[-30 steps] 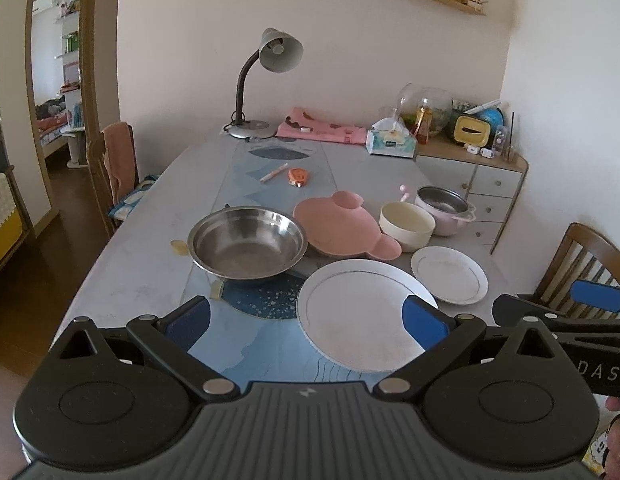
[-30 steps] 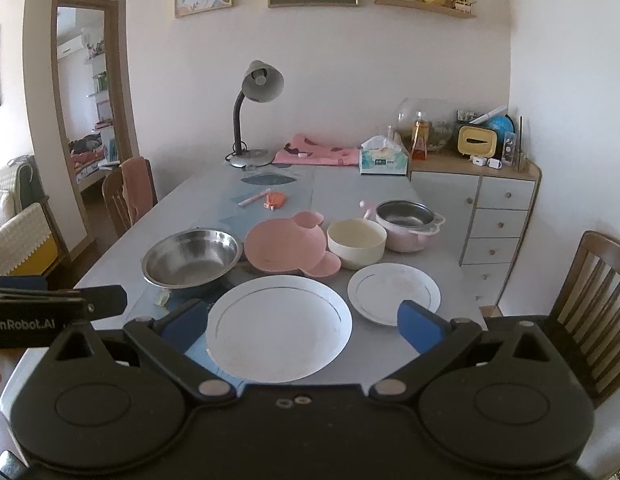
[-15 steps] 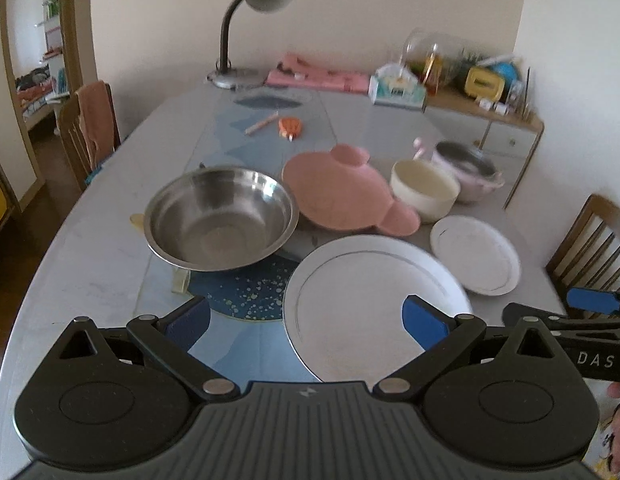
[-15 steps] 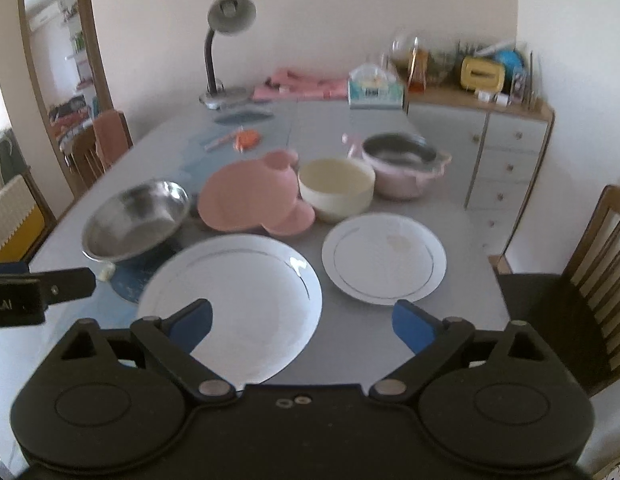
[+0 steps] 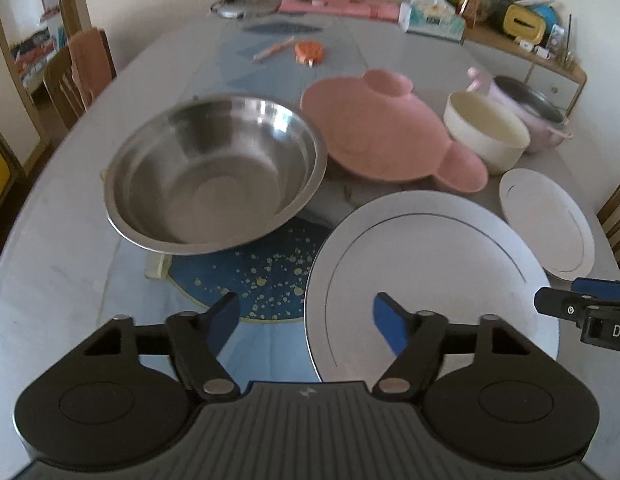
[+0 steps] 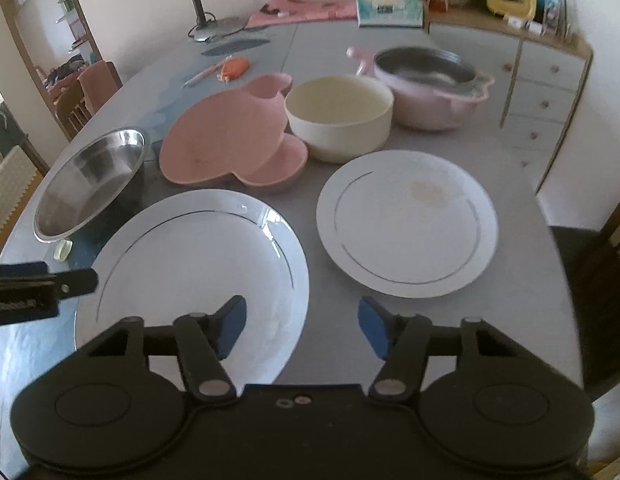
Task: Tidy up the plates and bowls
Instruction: 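Lower both grippers onto the large white plate rim and close them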
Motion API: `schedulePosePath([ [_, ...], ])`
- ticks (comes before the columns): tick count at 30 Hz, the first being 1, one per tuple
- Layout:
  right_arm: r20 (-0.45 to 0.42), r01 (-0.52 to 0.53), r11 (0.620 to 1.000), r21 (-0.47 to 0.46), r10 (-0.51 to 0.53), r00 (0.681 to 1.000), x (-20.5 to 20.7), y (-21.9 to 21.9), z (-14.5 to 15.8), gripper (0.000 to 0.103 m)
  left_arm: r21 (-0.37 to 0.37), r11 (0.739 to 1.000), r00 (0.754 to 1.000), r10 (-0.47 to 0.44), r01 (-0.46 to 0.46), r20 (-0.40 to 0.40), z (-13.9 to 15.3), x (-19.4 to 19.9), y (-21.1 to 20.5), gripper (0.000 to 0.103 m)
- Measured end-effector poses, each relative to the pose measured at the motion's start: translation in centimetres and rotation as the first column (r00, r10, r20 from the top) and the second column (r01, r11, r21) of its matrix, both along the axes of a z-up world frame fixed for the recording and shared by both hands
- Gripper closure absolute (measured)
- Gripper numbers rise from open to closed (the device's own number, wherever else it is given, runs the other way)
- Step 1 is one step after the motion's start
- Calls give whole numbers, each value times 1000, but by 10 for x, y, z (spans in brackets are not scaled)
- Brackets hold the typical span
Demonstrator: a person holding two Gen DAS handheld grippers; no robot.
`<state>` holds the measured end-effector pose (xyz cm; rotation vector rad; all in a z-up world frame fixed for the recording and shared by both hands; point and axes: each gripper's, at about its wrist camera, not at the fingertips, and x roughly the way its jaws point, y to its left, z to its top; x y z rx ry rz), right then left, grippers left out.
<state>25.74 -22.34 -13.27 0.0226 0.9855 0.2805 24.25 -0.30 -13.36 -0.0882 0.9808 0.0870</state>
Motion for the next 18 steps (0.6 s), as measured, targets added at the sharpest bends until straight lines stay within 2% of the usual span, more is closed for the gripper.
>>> schedulePosePath([
  [1,-12,-1,1000,3,1,1000,3,0,-2,49,-9,1000,1000,-3,3,-7,-3,3,1,40],
  [3,-35,-3,1000,13,3,999,11,1,-7,60,-19,1000,1000,0,0,-20,-6,8,2,46],
  [4,-43,-4,1000,18,4,999,13,1,-8,61,-22,1000,1000,1,-1,-22,-7,9,3,48],
  [6,-56,-3,1000,21,4,998,17,1,-10,67,-33,999,999,3,-4,-35,-9,12,3,59],
  [10,-81,6,999,42,-2,997,22,-1,-13,77,-66,998,998,13,-17,-61,-14,17,5,68],
  [12,-95,12,999,51,-8,995,24,-2,-15,86,-86,996,997,21,-27,-73,-15,18,8,72],
  [13,-98,11,998,54,-5,995,24,-2,-16,87,-92,995,997,22,-29,-76,-16,18,9,73],
  [15,-101,11,998,56,-5,995,24,-2,-17,89,-104,994,996,20,-29,-87,-17,19,10,84],
  [18,-103,23,998,64,-16,995,24,-4,-17,91,-135,990,995,30,-43,-99,-19,19,13,87],
])
